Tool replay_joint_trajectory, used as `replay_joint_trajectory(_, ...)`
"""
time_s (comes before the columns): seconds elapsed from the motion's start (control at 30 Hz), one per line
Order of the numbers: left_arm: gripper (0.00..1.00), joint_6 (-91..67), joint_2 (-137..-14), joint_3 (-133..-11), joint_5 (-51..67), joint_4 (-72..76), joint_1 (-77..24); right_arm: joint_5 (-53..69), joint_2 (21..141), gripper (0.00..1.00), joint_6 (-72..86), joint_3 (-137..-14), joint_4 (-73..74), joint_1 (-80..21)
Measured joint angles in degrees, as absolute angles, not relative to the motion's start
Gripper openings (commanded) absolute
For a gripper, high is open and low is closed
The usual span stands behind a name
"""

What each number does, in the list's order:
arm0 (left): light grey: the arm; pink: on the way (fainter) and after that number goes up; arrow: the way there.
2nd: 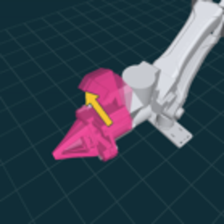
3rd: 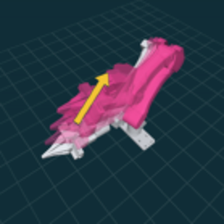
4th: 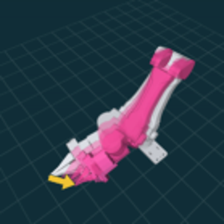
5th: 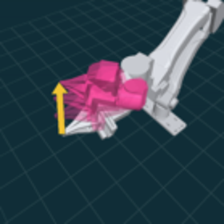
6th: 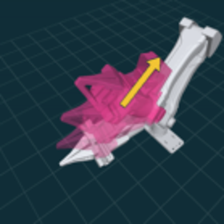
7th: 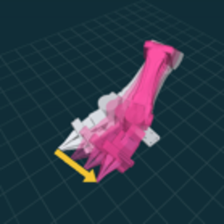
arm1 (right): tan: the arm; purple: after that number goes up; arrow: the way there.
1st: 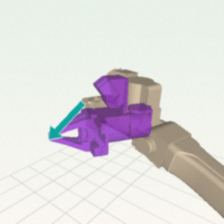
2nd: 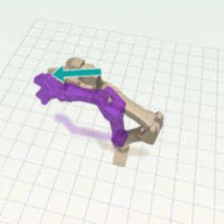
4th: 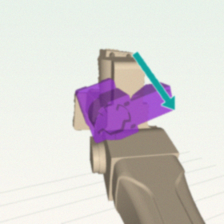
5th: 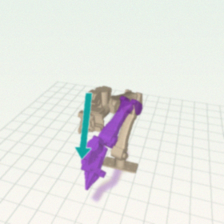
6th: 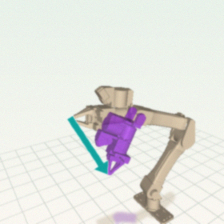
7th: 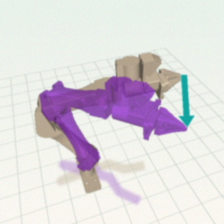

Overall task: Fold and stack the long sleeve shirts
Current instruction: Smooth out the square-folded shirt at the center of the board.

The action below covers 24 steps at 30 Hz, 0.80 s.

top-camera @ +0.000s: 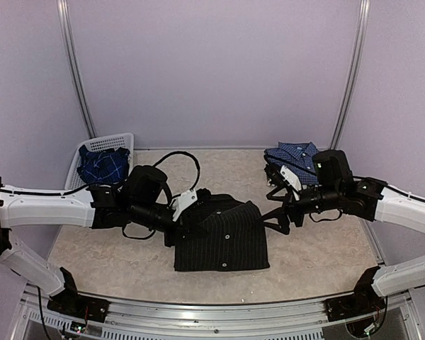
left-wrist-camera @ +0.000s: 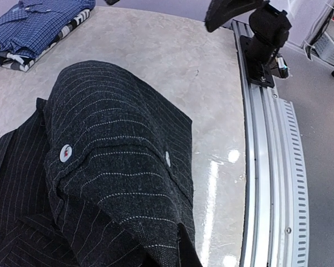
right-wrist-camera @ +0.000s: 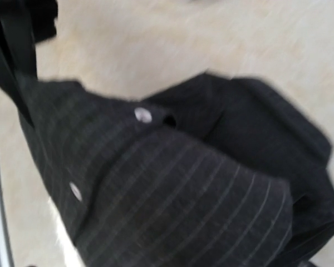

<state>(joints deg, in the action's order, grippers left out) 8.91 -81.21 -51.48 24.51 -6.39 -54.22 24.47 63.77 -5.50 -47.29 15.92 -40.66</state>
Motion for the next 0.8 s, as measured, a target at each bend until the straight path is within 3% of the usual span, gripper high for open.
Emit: replay_joint_trajectory(0.8,0.07,15.2,-78.1,-47.3,35.3,-7.0,-57.7,21.9,77.8,0.99,-15.8,-55.8,26.0,-48.7)
